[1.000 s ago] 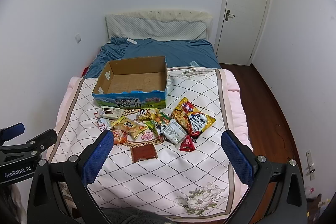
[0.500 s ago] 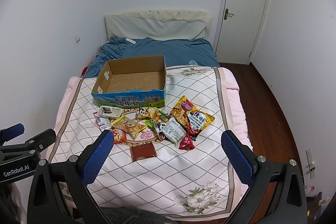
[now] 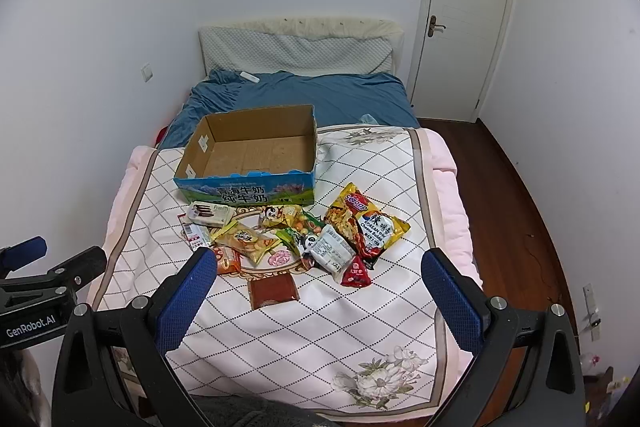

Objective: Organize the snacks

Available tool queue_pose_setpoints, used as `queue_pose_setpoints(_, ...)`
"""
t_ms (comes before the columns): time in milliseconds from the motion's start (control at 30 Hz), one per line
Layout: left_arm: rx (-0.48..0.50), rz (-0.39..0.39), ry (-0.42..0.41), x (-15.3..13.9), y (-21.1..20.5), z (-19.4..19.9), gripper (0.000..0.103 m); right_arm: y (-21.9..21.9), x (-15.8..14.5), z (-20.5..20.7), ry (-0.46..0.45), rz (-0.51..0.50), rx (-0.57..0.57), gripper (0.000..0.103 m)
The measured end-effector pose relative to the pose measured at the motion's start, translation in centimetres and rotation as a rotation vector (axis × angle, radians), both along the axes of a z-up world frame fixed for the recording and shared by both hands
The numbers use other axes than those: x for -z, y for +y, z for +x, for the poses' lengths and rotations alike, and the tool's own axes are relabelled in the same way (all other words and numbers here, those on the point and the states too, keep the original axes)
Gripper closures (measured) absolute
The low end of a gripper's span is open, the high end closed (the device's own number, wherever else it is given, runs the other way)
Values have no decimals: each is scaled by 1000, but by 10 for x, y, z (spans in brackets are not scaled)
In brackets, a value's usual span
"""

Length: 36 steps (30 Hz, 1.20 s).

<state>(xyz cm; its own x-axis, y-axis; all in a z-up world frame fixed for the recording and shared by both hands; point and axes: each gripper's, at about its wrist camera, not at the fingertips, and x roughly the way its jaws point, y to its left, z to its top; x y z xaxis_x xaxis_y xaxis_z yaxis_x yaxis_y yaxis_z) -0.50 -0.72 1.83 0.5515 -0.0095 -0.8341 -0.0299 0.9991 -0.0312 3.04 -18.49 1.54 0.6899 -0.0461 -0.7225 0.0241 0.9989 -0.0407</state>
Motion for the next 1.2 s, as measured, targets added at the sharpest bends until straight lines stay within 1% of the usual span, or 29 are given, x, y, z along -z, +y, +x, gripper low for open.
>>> queue_pose_setpoints(367, -5, -3, -6, 2, -4, 5, 0, 2, 5, 12, 19, 21, 3, 0)
queue_pose_setpoints(433, -25, 0, -6, 7, -2, 14, 0, 1, 10, 20, 34, 30, 5, 0)
queue_pose_setpoints(467, -34, -8, 3, 11, 1, 23, 0, -2, 19, 31, 61, 42, 4, 0)
queue_pose_setpoints(500, -43, -18, 13, 16, 3, 29, 0, -2, 19, 31, 61, 42, 4, 0)
queue_pose_setpoints(567, -64, -36, 46, 30, 11, 47, 0, -7, 33, 47, 104, 61, 5, 0)
queue_pose_setpoints(667, -100, -46, 105, 59, 21, 72, 0, -17, 65, 80, 183, 82, -3, 0)
queue_pose_setpoints(800, -140, -60, 199, 105, 34, 103, 0, -34, 113, 127, 278, 61, 6, 0)
queue_pose_setpoints(833, -141, -65, 221, 116, 35, 110, 0, -40, 128, 142, 315, 53, 19, 0)
queue_pose_setpoints(900, -137, -72, 254, 139, 30, 124, 0, -54, 152, 166, 357, 56, 27, 0)
queue_pose_setpoints(1000, -111, -63, 294, 167, 16, 142, 0, -72, 184, 201, 416, 9, 35, 0)
queue_pose_setpoints(1100, -66, -40, 326, 192, -8, 162, 0, -88, 214, 238, 481, -52, 26, 0)
queue_pose_setpoints(1133, -47, -38, 338, 202, -18, 169, 0, -95, 235, 265, 521, -107, 0, 0)
queue_pose_setpoints(1167, -29, -29, 347, 210, -27, 176, 0, -95, 235, 265, 521, -107, 0, 0)
queue_pose_setpoints(1200, -12, -19, 354, 217, -36, 180, 0, -96, 245, 278, 541, -144, -19, 0)
